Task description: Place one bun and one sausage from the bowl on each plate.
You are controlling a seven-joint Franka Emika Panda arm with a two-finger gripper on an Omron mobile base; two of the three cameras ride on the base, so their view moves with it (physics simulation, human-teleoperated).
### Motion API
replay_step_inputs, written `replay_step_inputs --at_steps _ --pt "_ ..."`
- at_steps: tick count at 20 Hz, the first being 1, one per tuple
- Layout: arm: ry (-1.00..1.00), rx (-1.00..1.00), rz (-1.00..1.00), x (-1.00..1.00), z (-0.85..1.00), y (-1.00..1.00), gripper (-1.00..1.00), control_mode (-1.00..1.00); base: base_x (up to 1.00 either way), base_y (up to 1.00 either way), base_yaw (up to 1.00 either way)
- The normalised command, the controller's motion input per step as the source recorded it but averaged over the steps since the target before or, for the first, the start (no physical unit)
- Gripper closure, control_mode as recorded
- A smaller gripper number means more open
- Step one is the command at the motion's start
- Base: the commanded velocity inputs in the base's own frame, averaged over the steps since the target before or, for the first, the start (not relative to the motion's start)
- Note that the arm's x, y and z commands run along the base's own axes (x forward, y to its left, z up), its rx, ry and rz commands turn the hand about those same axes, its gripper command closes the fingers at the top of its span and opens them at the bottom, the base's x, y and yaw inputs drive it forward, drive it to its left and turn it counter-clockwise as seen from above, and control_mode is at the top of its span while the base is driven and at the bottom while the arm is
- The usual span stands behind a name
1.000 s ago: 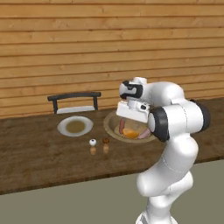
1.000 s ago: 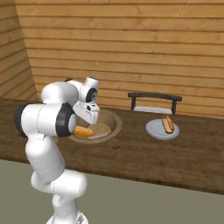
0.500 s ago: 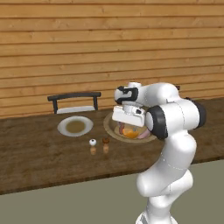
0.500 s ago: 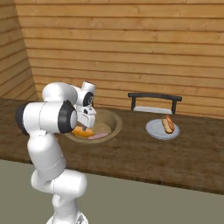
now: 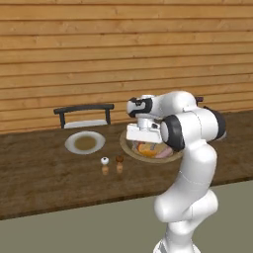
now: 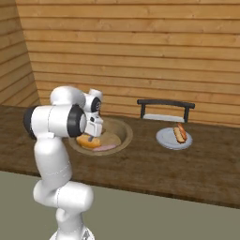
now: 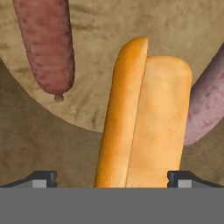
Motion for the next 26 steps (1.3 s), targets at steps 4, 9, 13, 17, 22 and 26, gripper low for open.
replay_step_inputs --at_steps 4,9,13,17,22,26 --pt "0.09 -0.02 0.02 -0.09 -0.15 0.0 -1.0 -1.0 0.0 0.0 0.0" --pt "-0.12 0.0 0.0 -0.1 -0.02 0.0 1.0 -1.0 0.0 0.0 0.0" --pt "-0.34 0.0 0.0 -0.28 0.0 0.01 1.0 -1.0 0.0 0.0 0.0" --pt "-0.15 0.0 0.0 -0.26 0.06 0.01 1.0 -1.0 0.0 0.0 0.0" --pt "-0.22 -0.12 0.04 -0.03 0.7 0.21 1.0 -1.0 0.0 0.0 0.0" --pt "-0.31 -0.03 0.3 0.17 0.8 0.73 1.0 -1.0 0.0 0.0 0.0"
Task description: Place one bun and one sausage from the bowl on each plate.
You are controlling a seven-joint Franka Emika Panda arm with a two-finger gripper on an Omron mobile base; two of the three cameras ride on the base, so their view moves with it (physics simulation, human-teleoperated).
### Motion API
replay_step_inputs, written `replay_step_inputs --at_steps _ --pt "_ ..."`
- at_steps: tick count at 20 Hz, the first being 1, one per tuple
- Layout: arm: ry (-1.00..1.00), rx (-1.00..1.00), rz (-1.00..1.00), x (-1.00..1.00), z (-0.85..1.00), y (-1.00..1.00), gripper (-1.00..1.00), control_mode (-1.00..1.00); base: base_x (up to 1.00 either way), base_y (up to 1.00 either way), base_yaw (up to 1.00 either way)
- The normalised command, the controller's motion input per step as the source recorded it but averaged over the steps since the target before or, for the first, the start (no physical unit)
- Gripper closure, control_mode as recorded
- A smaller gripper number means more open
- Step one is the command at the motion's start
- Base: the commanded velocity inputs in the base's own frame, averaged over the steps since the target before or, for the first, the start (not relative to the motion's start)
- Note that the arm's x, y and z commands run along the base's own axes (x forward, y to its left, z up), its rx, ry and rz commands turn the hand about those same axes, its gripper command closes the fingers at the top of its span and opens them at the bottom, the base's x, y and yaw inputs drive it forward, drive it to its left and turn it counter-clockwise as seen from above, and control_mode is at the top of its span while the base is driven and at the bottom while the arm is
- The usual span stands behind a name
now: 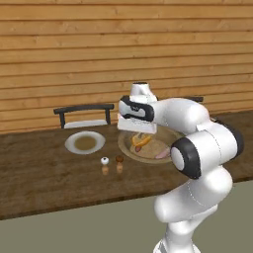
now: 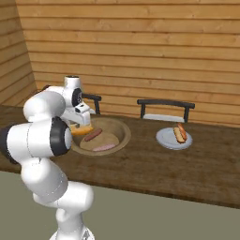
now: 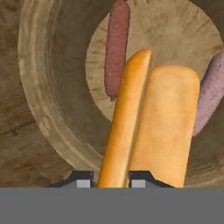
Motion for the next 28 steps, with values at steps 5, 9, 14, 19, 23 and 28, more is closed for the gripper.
replay_step_inputs --at_steps 5,9,14,19,23,28 --pt "-0.3 0.01 0.37 0.75 0.84 1.0 1.0 -1.0 0.0 0.0 0.0" --pt "-0.31 0.0 0.28 0.76 0.12 1.0 1.0 -1.0 0.0 0.0 0.0" --pt "-0.08 -0.11 0.37 0.5 -0.09 1.0 1.0 -1.0 0.0 0.0 0.0" --pt "0.05 -0.14 0.3 0.38 -0.32 1.0 1.0 -1.0 0.0 0.0 0.0" --pt "0.12 -0.01 0.01 0.25 -0.3 0.15 1.0 -1.0 0.0 0.0 0.0" --pt "0.0 0.0 -0.08 0.33 -0.71 0.45 1.0 -1.0 0.0 0.0 0.0"
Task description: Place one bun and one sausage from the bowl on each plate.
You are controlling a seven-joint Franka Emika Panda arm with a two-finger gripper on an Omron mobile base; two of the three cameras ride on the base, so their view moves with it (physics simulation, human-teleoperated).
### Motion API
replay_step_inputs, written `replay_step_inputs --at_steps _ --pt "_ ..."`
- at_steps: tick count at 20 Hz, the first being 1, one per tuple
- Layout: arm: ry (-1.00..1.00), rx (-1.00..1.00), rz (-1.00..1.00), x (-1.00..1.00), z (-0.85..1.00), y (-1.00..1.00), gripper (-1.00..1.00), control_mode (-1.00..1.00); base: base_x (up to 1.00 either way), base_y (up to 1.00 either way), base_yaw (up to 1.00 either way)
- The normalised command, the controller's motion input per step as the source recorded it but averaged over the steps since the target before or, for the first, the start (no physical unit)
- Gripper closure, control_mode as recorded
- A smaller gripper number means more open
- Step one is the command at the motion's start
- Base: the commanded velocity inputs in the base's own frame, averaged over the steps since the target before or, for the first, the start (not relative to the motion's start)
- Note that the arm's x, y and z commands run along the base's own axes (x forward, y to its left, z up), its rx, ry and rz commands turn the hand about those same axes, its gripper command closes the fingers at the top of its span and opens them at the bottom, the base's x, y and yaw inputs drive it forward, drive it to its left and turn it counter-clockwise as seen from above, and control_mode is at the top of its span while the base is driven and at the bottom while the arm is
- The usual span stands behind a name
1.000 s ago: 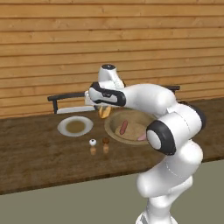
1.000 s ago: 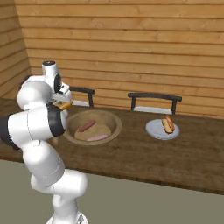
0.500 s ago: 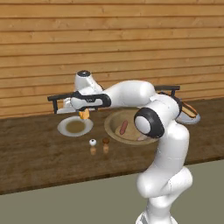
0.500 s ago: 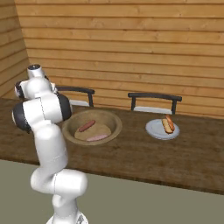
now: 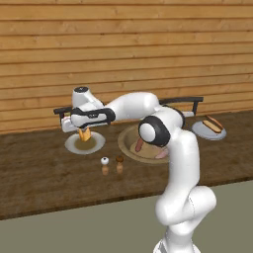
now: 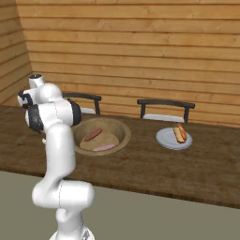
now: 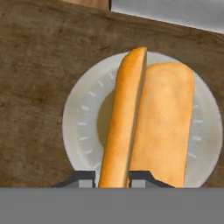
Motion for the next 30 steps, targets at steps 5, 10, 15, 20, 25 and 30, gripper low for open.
replay_step_inputs --at_steps 5,10,15,20,25,30 --pt "0.0 -0.01 -0.1 0.06 -0.6 0.17 1.0 -1.0 0.0 0.0 0.0" --pt "0.0 0.0 0.0 0.14 -0.12 0.18 -1.0 -1.0 0.0 0.0 0.0" --pt "0.0 0.02 0.01 0.11 -0.11 -0.28 -1.0 -1.0 0.0 0.0 0.0" --pt "0.0 0.0 0.0 0.0 0.01 -0.11 -1.0 -1.0 0.0 0.0 0.0" --pt "-0.25 0.01 0.02 -0.59 0.47 -0.32 -1.0 -1.0 0.0 0.0 0.0" --pt "-0.27 0.0 0.01 -0.59 0.89 -1.0 -1.0 -1.0 0.0 0.0 0.0"
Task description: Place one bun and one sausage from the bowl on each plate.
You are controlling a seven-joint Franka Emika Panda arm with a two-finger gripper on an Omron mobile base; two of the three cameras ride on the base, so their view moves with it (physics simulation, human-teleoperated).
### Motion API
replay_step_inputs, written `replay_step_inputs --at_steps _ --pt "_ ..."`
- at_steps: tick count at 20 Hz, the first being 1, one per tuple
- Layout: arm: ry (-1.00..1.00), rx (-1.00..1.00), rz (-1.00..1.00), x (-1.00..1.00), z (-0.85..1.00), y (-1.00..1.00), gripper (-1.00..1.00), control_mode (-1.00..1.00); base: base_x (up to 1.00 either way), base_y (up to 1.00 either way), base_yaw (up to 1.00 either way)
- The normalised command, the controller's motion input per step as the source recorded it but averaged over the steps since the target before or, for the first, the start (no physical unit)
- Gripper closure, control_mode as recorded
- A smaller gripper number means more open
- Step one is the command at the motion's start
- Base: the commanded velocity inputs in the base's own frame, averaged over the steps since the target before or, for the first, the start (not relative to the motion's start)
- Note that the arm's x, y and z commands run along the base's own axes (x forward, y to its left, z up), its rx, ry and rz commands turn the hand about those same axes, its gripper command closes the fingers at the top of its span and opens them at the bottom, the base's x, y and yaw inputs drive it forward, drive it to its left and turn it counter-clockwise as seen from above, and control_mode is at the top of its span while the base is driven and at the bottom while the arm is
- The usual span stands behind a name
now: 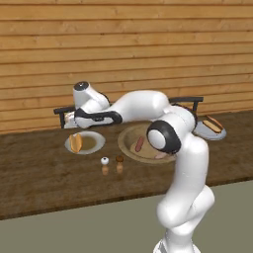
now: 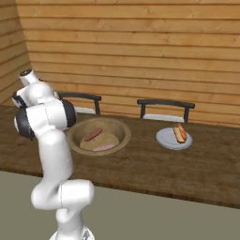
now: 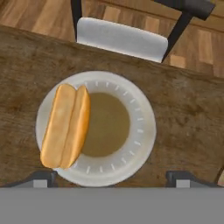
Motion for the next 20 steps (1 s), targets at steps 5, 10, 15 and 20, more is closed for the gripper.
replay_step_inputs --at_steps 5,10,15,20 --pt "0.0 0.13 -0.09 -0.11 0.81 -1.0 -1.0 -1.0 0.0 0.0 0.0" --pt "0.09 0.0 -0.22 -0.3 0.34 -1.0 -1.0 -1.0 0.0 0.0 0.0" --pt "0.13 -0.01 -0.33 -0.58 0.0 -1.0 -1.0 -1.0 0.0 0.0 0.0" --pt "0.16 0.0 -0.43 -0.37 -0.14 -1.0 -1.0 -1.0 0.0 0.0 0.0"
